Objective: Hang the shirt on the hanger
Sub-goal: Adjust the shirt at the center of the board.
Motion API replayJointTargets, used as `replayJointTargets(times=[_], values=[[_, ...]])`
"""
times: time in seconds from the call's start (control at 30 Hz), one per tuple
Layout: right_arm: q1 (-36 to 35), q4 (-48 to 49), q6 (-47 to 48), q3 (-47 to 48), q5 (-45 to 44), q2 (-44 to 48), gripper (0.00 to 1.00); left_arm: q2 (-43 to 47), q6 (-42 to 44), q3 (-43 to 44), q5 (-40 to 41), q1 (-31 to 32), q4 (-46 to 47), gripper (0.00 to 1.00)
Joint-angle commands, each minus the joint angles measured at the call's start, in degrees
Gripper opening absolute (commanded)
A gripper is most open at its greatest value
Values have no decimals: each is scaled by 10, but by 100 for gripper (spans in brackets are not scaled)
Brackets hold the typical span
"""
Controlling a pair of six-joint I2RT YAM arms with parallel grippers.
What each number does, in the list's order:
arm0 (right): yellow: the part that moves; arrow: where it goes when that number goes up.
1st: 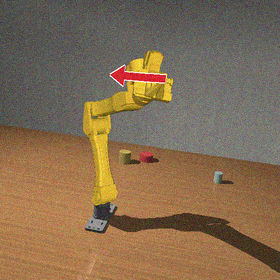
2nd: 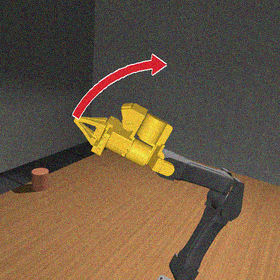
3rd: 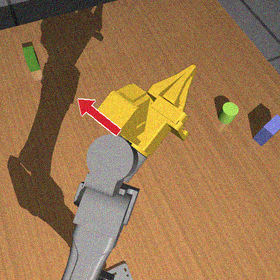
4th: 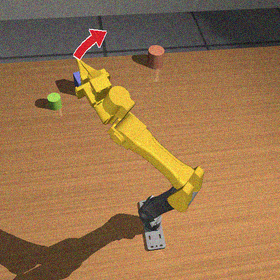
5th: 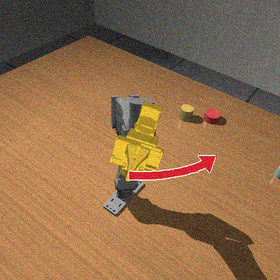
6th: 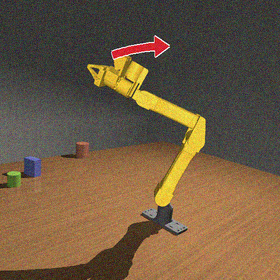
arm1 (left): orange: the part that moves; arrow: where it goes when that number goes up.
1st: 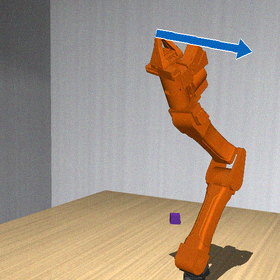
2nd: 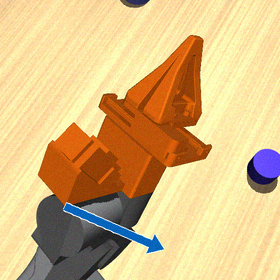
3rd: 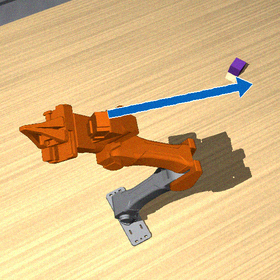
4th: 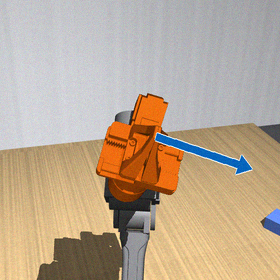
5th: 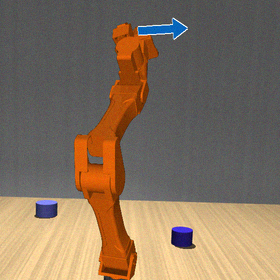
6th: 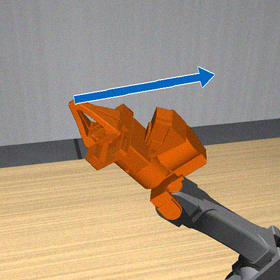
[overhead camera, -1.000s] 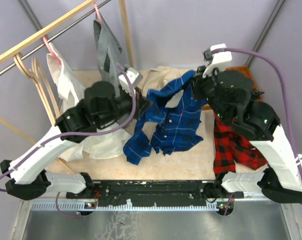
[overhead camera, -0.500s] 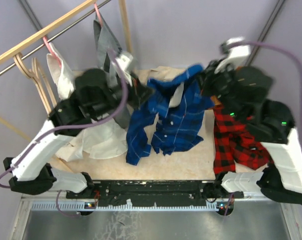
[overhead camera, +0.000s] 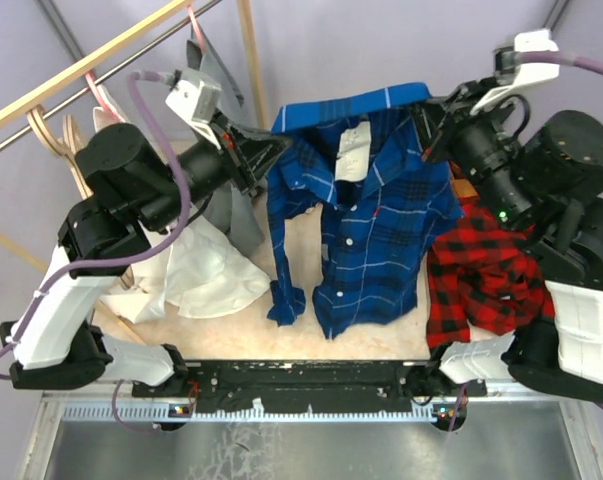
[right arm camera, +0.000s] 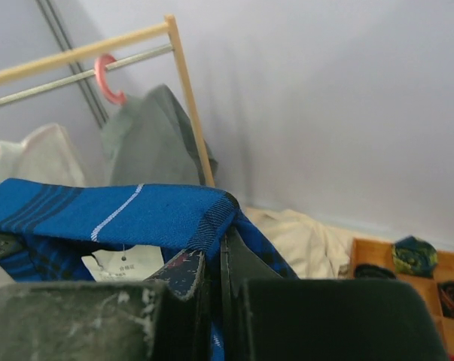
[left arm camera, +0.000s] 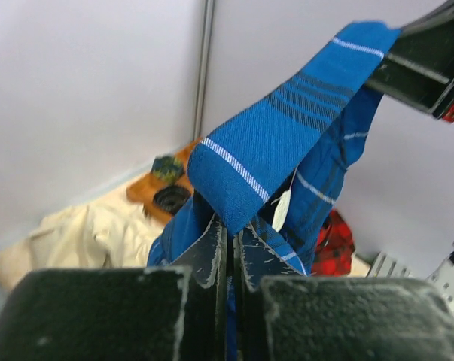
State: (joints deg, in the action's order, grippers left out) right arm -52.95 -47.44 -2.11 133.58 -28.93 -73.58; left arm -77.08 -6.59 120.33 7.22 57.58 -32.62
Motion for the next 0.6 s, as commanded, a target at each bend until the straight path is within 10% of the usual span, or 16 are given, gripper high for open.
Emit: replayJointTargets(times=[0.0, 0.3, 0.57], values=[[7, 20, -14, -112, -40, 46, 0, 55, -11, -118, 43, -5, 32, 0], [57, 75, -177, -552, 26, 145, 0, 170, -170, -588, 30, -5, 166, 0], [176, 199, -281, -859, 176, 184, 2, 112, -232, -743, 8, -7, 246, 0]])
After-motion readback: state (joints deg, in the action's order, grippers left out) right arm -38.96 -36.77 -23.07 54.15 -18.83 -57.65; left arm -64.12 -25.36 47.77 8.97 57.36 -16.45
